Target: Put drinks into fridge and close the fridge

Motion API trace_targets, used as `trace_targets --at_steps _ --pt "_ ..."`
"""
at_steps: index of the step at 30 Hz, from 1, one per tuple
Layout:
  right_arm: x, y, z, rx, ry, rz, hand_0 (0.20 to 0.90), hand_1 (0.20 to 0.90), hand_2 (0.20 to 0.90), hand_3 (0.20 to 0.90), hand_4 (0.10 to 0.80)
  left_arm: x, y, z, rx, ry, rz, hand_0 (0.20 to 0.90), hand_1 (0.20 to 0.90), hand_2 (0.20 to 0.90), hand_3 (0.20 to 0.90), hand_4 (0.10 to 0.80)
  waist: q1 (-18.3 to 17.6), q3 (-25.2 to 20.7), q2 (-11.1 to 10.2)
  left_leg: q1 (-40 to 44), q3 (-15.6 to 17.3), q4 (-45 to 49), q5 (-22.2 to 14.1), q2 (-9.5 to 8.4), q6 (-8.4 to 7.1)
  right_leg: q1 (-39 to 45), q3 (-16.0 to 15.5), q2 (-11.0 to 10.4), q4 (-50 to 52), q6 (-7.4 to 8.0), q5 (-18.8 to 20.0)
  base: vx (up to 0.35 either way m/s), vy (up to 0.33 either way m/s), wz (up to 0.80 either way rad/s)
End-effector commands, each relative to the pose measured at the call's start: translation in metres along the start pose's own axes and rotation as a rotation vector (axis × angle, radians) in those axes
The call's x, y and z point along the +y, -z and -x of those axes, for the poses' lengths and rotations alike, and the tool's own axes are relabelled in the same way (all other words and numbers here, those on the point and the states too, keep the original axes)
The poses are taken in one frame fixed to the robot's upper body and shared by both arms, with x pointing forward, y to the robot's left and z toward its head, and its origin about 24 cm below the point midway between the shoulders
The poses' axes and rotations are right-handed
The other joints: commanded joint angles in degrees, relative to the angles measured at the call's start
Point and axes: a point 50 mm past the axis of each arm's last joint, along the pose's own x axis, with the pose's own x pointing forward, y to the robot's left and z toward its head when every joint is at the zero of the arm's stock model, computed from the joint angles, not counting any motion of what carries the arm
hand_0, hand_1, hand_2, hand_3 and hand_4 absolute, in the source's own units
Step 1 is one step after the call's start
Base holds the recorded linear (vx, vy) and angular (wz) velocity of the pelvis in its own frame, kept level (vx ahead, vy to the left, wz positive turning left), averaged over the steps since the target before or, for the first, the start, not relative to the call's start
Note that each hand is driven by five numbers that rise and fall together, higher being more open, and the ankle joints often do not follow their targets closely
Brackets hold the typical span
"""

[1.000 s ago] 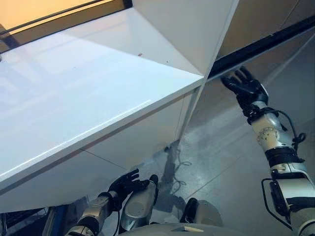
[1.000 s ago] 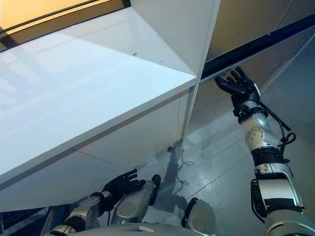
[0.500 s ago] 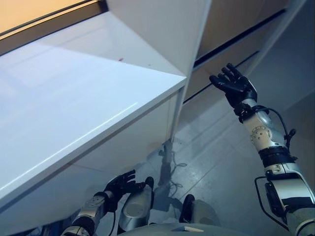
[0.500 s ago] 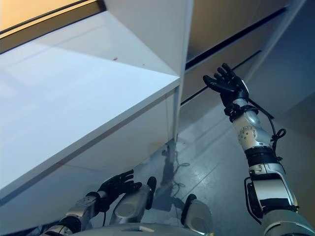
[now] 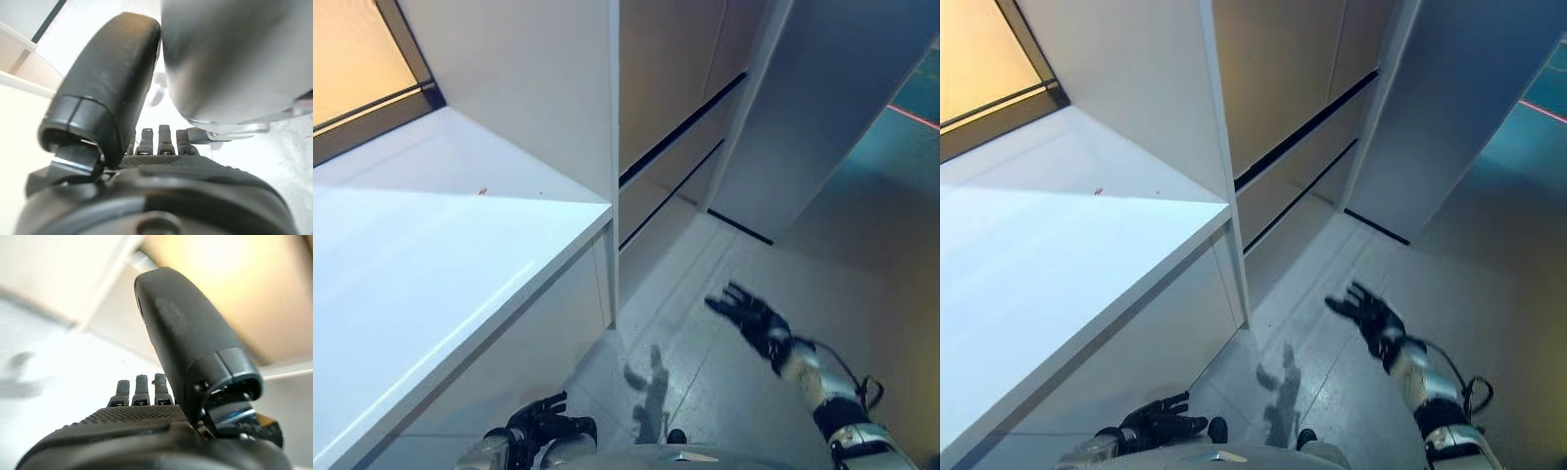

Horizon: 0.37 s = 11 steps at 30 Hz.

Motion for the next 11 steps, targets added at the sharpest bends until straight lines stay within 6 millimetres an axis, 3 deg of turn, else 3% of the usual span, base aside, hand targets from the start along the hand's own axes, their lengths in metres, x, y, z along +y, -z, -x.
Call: trace_targets --at_steps 1,3,5,11 --pt "0.006 -0.002 -0.004 -0.057 0.021 -0.052 0.9 0.9 0.9 0.9 0.8 -0.007 -0.011 -0.005 -0.043 0.008 0.056 0.9 0.9 0.9 0.9 0.8 -1.2 -1.1 1.1 -1.8 3.6 1.5 -4.8 -2.37 1.53 -1.2 -5.6 3.3 0.7 -0.46 -1.9 -0.05 -0.022 -0.01" --pt "-0.008 0.04 0.003 0.053 0.121 -0.095 0.9 0.9 0.9 0.9 0.8 -0.008 -0.008 -0.006 -0.035 0.003 0.065 0.9 0.9 0.9 0.9 0.8 -1.8 -0.9 1.5 -1.5 3.6 1.7 -5.0 -2.31 1.59 -1.1 -5.5 3.4 0.8 -0.66 -2.0 -0.059 -0.005 -0.01" --pt "-0.018 0.065 0.011 0.135 0.186 -0.13 0.9 0.9 0.9 0.9 0.8 -0.007 -0.005 -0.006 -0.029 0.003 0.085 0.9 0.9 0.9 0.9 0.8 -2.4 -1.1 1.9 -1.6 3.6 1.7 -5.0 -2.44 1.75 -1.3 -5.4 3.4 0.9 -0.75 -1.9 -0.044 0.018 0.0" --pt "-0.03 0.119 0.035 0.324 0.229 -0.143 0.9 0.9 0.9 0.9 0.8 -0.006 0.007 -0.004 -0.001 0.013 0.033 0.9 0.9 0.9 0.9 0.8 -4.1 -1.1 3.0 -1.0 3.0 1.7 -5.5 -2.96 2.3 -1.5 -4.4 3.5 1.8 -0.95 -2.6 -0.044 0.034 -0.01"
